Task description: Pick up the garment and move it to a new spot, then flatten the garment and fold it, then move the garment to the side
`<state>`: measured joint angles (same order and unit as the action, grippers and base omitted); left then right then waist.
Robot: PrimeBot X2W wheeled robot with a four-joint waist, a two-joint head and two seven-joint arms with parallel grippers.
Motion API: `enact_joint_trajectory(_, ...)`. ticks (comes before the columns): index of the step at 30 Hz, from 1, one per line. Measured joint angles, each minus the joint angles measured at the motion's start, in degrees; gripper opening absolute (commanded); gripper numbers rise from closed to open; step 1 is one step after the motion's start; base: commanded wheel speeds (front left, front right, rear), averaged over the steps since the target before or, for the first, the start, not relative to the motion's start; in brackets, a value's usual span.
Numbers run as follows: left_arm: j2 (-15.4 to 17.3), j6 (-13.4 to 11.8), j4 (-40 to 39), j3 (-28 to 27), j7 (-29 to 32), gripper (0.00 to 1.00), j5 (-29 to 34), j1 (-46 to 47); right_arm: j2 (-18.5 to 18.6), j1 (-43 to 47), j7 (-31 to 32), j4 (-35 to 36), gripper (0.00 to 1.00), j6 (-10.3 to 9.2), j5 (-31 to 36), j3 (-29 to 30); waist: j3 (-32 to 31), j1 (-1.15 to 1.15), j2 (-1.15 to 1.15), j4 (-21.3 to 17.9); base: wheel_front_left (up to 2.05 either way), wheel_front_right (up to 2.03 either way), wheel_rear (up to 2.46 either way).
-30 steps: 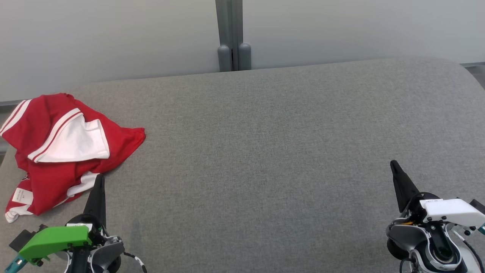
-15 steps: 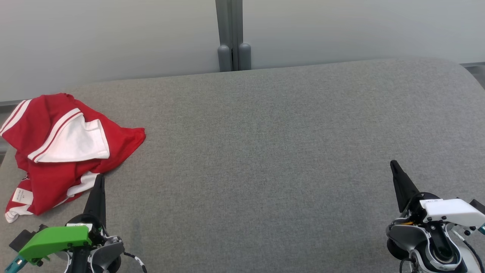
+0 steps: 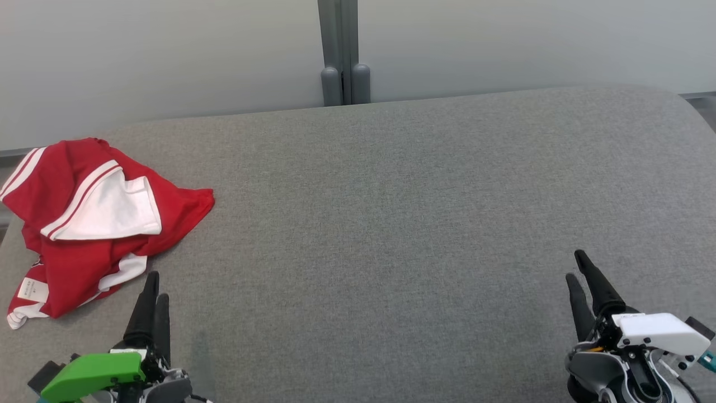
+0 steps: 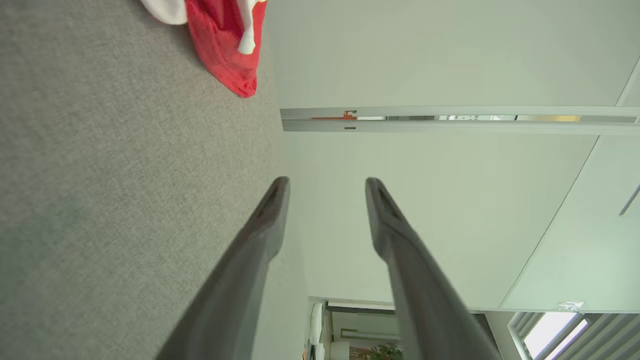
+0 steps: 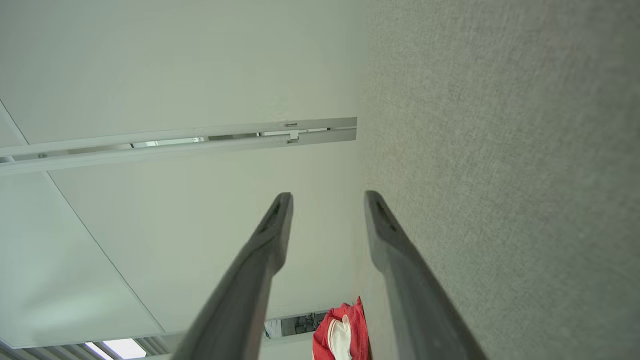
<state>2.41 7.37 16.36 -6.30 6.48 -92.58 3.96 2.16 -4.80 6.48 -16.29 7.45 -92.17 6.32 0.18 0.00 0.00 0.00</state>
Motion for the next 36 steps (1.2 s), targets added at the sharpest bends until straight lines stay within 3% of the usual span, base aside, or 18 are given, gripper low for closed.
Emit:
enact_joint_trajectory(12, -0.2, 0.0, 0.7, 1.6, -3.0, 1.00, 0.2, -0.7, -0.1, 1.0, -2.9, 0.0, 1.00, -0.11, 1.2, -2.4, 0.0, 0.00, 0.00, 0.0, 0.00, 0.00, 0.00)
enact_joint_trajectory(19, -0.2, 0.0, 0.8, 2.4, -4.7, 1.00, 4.4, -0.7, -0.1, 0.9, -4.6, 0.2, 1.00, -0.11, 5.8, -3.0, 0.0, 0.00, 0.00, 0.0, 0.00, 0.00, 0.00)
enact_joint_trajectory(29, -0.1, -0.9, 0.3, 3.2, -7.1, 1.00, 14.8, -0.4, 0.0, -0.2, -7.1, 0.7, 1.00, -0.11, 17.5, -4.2, 0.2, 0.00, 0.00, 0.0, 0.00, 0.00, 0.00)
enact_joint_trajectory(36, -0.1, -2.4, -0.7, 4.5, -8.6, 1.00, 22.6, -0.2, 0.0, -1.0, -8.5, 0.5, 1.00, -0.11, 29.8, -5.0, 0.4, 0.00, 0.00, 0.1, 0.00, 0.00, 0.00)
